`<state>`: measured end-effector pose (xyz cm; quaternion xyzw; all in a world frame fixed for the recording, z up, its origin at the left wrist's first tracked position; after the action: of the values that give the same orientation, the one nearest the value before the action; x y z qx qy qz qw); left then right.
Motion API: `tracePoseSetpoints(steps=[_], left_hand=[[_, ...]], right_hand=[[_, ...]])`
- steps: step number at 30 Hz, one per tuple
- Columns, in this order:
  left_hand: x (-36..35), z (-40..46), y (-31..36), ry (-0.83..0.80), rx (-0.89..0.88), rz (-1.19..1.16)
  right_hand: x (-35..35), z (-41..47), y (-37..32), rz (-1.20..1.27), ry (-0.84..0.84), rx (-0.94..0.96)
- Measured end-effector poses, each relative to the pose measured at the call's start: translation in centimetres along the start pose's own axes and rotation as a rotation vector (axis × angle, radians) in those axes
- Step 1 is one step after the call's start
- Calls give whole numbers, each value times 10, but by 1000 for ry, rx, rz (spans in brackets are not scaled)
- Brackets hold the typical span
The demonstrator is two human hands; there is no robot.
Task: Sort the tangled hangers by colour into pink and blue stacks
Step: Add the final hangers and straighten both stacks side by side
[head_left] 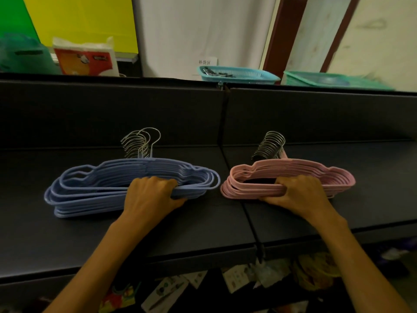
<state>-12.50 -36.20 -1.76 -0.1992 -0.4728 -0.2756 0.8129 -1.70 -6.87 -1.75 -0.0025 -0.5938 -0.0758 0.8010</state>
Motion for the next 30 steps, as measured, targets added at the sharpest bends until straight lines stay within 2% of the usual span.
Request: tracePoseSetpoints(steps=[7,12,19,25,30], left_hand=[[-9,31,60,-13,-24,-14],[-16,52,92,-25,44,-10],[-21,72,138,-46,68,-8],[-30,96,196,-49,6,-32],[-40,120,260,-44,-55,-56]], right_hand=[[-4,-7,63,39,16,-1],[-7,-13,122,23,92,10],[-11,-16,191,23,-8,-12],[-12,-20,237,8,-16,-7],[-14,-28,279,-26,60,15]])
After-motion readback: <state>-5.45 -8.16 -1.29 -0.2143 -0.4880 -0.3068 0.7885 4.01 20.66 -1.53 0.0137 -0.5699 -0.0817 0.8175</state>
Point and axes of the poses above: each hand's wrist, its own z-axis towards the middle knuckle, its own x-axis out of the back of the hand, y = z × x, the point moved 5 cm from there along z, towards the middle knuckle, and after that the axes turned 3 degrees about x, right-handed, at the moved point
